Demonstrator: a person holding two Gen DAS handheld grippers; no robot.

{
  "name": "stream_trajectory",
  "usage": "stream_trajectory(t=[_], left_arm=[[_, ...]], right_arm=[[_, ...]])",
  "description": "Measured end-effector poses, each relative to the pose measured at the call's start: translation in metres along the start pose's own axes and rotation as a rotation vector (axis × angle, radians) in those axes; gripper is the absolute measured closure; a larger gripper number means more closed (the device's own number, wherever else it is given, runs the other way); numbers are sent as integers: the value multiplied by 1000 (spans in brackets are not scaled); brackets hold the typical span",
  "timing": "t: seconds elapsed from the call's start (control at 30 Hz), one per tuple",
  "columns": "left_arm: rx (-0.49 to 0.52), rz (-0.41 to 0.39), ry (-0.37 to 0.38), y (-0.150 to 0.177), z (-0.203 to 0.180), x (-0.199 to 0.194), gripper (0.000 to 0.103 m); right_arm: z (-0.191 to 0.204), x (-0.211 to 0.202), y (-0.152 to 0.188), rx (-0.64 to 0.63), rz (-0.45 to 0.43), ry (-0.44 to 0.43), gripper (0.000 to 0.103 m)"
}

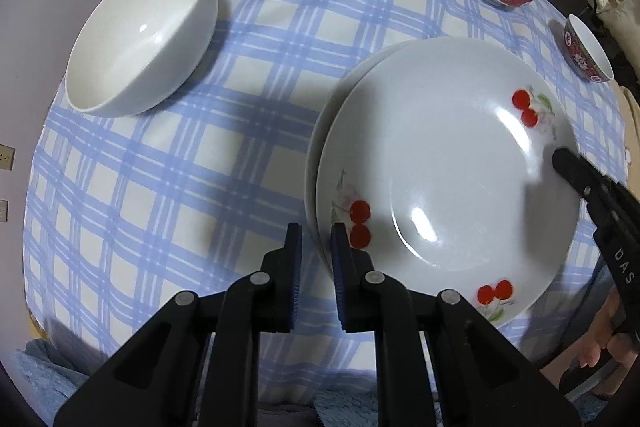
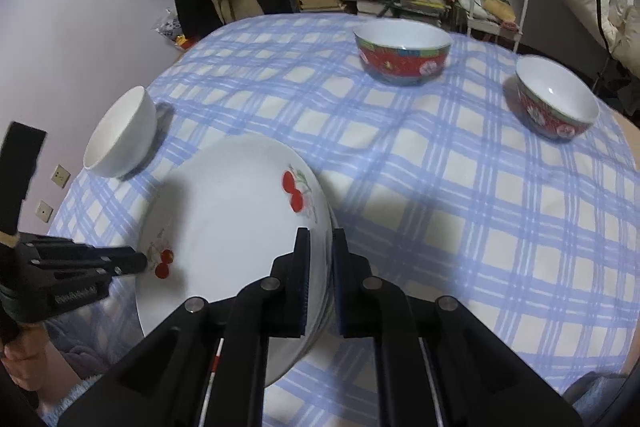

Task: Organize plates and bowls
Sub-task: 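Lift the cherry plate with both grippers and carry it over the stack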

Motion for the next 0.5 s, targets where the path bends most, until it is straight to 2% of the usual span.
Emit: stream_trajectory(t=[0.27, 0.5], left_arm=[[-1, 7, 14, 0, -5, 5, 88], [16, 1, -1, -2, -6, 7, 87]], right_arm=[[8, -2, 2, -25, -21, -18, 93], [5, 7, 6, -8, 11, -9, 93]])
Point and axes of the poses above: each gripper's, at about its wrist camera, not at the fingertips, and x roughly the way its jaws point, z to its left, y to its underside, the point moved 5 cm from there along x, roughly the way its jaws point, and after that the axes turned 1 degree about z, right-handed, at the moved point
